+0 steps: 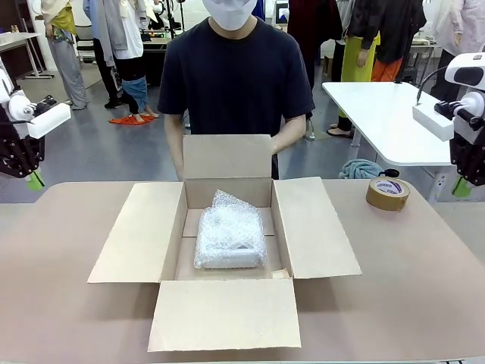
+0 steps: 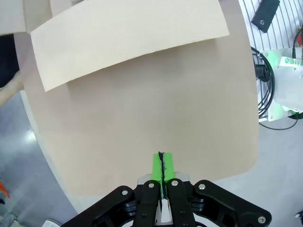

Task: Wrap the clocks to prevent damage.
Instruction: Once the human has placed the objects inside and stepped back, release both hands from the side flaps of the Package Box, then push the right (or left) flap of the Package Box to close it.

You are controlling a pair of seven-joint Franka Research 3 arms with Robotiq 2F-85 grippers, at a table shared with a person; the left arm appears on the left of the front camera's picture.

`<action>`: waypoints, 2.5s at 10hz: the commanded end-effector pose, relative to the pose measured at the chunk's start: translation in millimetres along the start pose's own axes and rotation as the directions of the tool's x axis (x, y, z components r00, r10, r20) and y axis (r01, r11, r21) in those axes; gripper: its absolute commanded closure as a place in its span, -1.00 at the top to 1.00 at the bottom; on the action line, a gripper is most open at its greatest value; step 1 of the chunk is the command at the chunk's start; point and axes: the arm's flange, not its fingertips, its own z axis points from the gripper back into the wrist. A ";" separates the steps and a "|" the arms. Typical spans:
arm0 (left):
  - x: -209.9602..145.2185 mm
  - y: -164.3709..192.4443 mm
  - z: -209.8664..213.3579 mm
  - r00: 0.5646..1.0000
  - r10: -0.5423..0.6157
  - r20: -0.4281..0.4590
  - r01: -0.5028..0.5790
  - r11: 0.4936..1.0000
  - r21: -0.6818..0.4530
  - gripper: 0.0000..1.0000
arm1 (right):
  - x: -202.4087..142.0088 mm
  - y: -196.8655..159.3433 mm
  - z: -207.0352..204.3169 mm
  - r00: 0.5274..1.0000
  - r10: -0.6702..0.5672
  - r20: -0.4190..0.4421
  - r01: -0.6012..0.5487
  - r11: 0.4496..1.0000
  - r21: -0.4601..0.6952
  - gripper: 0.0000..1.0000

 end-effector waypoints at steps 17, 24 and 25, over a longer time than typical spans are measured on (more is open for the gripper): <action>0.0 -0.9 -0.2 1.000 -0.001 0.001 0.001 1.000 -0.006 -0.99 | 3.8 2.6 4.8 0.999 0.039 0.005 -0.039 0.999 -0.014 -0.98; 0.0 -0.9 -0.2 1.000 -0.001 0.001 0.001 1.000 -0.006 -0.99 | 3.8 2.6 4.8 0.999 0.039 0.005 -0.039 0.999 -0.014 -0.98; 0.0 -0.9 -0.2 1.000 -0.001 0.001 0.001 1.000 -0.006 -0.99 | 3.8 2.6 4.8 0.999 0.039 0.005 -0.039 0.999 -0.014 -0.98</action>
